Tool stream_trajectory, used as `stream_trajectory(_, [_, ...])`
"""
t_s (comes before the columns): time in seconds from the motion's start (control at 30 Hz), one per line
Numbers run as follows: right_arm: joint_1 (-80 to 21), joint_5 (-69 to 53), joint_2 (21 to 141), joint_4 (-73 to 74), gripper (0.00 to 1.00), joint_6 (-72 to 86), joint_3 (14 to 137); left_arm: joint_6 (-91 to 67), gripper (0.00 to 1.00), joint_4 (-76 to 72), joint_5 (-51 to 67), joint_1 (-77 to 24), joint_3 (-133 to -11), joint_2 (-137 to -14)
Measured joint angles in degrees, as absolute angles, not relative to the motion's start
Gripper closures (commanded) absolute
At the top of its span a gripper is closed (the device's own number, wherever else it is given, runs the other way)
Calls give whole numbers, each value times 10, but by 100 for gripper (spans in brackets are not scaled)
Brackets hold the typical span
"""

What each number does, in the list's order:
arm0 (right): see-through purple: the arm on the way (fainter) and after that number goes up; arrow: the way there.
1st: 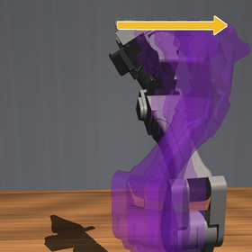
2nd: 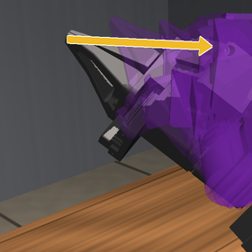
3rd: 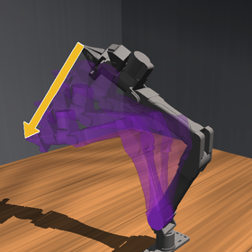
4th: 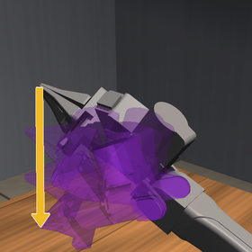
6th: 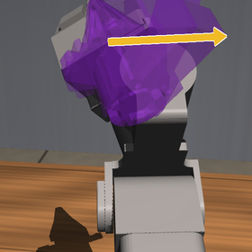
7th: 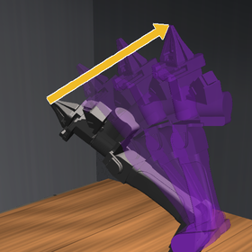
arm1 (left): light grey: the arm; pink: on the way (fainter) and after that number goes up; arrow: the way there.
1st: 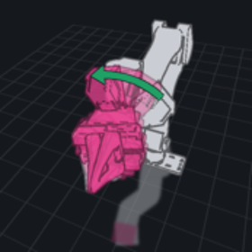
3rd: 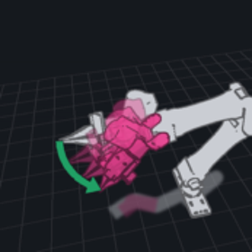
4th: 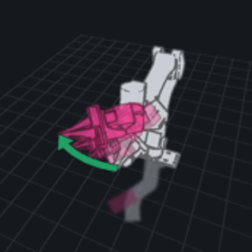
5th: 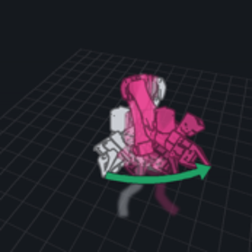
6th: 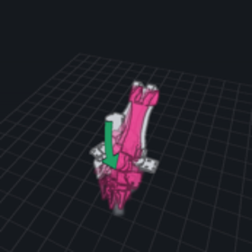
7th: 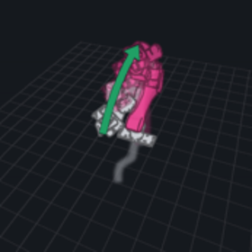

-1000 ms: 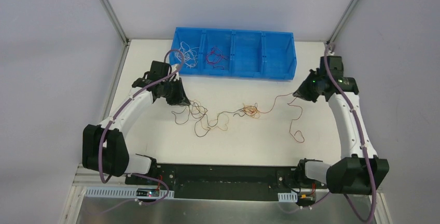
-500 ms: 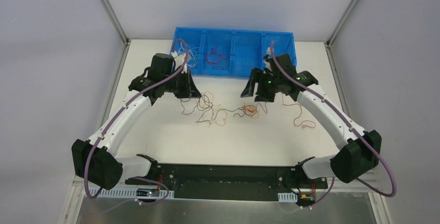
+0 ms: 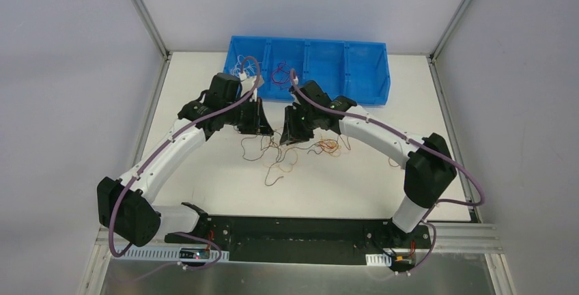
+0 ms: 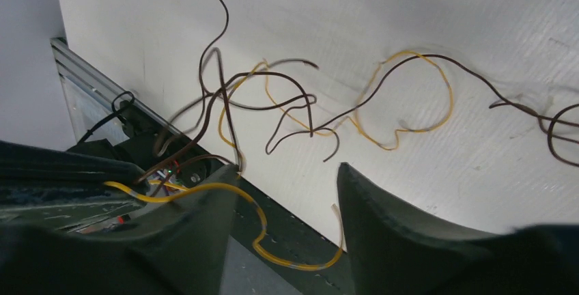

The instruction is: Untangle the cables

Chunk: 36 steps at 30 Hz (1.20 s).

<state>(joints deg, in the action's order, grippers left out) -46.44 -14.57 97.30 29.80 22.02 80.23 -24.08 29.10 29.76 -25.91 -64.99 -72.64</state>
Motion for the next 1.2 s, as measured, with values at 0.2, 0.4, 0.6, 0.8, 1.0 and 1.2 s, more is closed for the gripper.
stream_trajectory(0.2, [-464,-123,959,289,100,220,799,-240,40,288,292,-259,-650,-726])
stream_trajectory(0.4, [-438,-96,863,296,100,220,717,-234,24,290,225,-246,-640,-711])
stream_trajectory(0.6, [-406,-82,809,303,100,222,671,-249,31,289,157,-240,-595,-724])
stream_trajectory(0.8, [-399,-81,807,307,100,225,650,-292,48,224,182,-240,-513,-769])
stream_trajectory(1.0, [-391,-81,807,307,100,227,650,-308,61,141,253,-248,-469,-775])
stream_trajectory(1.2, [-388,-82,808,307,100,236,650,-305,59,77,295,-260,-469,-775])
